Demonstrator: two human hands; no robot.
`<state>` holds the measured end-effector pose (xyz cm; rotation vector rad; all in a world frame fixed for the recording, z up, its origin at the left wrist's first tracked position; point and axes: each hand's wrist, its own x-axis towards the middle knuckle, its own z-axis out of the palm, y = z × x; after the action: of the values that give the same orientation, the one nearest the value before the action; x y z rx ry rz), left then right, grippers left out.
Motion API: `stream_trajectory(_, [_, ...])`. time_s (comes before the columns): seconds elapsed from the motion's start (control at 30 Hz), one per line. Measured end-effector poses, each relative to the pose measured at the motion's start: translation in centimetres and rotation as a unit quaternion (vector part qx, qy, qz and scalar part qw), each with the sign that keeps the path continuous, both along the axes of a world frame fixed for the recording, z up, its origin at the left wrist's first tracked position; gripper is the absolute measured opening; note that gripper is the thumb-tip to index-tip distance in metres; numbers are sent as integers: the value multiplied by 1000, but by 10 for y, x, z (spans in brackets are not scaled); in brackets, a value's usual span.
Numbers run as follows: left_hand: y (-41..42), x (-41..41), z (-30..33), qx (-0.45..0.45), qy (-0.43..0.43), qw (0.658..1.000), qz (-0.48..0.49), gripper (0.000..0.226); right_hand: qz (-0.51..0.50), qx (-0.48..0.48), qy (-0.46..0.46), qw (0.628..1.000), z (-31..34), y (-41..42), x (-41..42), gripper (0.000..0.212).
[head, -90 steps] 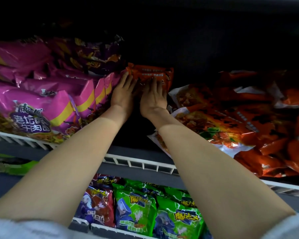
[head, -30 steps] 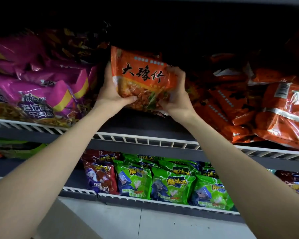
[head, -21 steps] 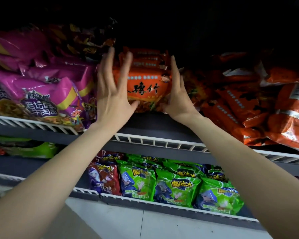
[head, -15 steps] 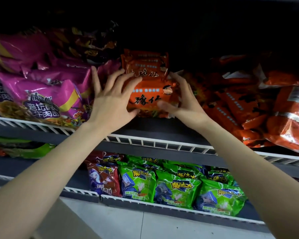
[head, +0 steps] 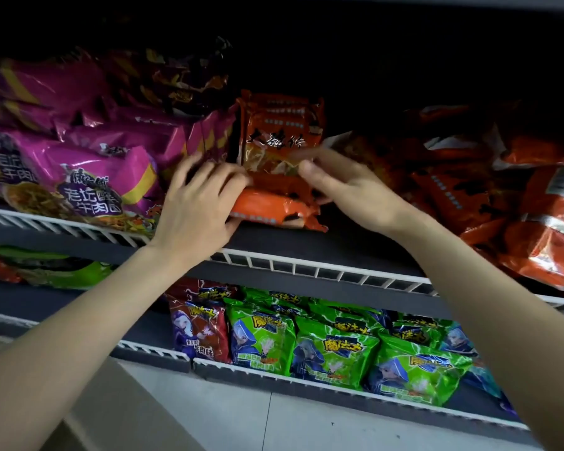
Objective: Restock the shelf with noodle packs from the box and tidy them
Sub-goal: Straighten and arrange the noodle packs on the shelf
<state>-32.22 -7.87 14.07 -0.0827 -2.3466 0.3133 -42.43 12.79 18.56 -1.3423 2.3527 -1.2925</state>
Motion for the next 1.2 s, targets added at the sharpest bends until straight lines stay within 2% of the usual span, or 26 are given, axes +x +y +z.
stream_trajectory(0.07, [-3,7,-2,-2,-13,1000,-11,37,-91,-16,61,994,-3,-9,-23,28])
stream_trajectory(0.13, [-5,10,-2,-9,-23,999,-26,36,-173,51,140,974,-4,-24,-49,39])
stream_trajectory(0.17, [-6,11,-2,-16,-27,999,-30,38,-193,101,147,965,-4,-33,-57,44])
stream_trajectory(0.23, [-7,11,-3,-24,-31,999,-28,49,-182,178,138,957,-7,-51,-70,45])
stream_trajectory(0.33, [-4,8,-4,-15,-45,999,-1,69,-145,194,122,963,-6,-66,-75,41])
stream_trajectory(0.4, [0,4,-3,-4,-65,998,27,82,-137,140,61,979,-7,-63,-73,40])
stream_trajectory(0.43, [1,1,-2,-3,-75,996,38,88,-125,86,-7,988,-8,-57,-73,43])
stream_trajectory(0.5, [3,-4,0,1,-83,995,51,93,-75,-48,-145,985,-9,-35,-69,59])
stream_trajectory(0.53, [3,-6,1,6,-85,995,53,94,-42,-87,-164,982,-11,-21,-62,59])
stream_trajectory(0.57, [4,-9,2,13,-88,995,55,94,2,-87,-140,986,-11,-12,-56,54])
stream_trajectory(0.63, [7,-13,4,27,-94,994,57,94,20,-5,-10,1000,-14,-9,-55,64])
stream_trajectory(0.7, [9,-14,6,48,-84,994,51,95,-57,15,93,994,-15,-21,-59,65])
stream_trajectory(0.8, [9,-10,8,69,-14,998,8,82,-162,-40,99,981,-11,-46,-75,45])
stream_trajectory(0.93, [5,-23,14,16,11,1000,-10,70,-231,17,105,967,-6,-67,-97,46])
stream_trajectory(1.0, [4,-43,22,22,-15,1000,11,68,-232,27,64,970,-8,-69,-107,49])
stream_trajectory(1.03, [6,-54,28,26,-33,999,23,68,-226,4,13,974,-9,-65,-108,51])
stream_trajectory(1.1, [11,-73,41,32,-67,996,49,78,-214,-83,-106,968,-11,-52,-105,55])
stream_trajectory(1.2, [15,-93,56,31,-66,995,75,89,-203,-189,-186,943,-12,-26,-87,55])
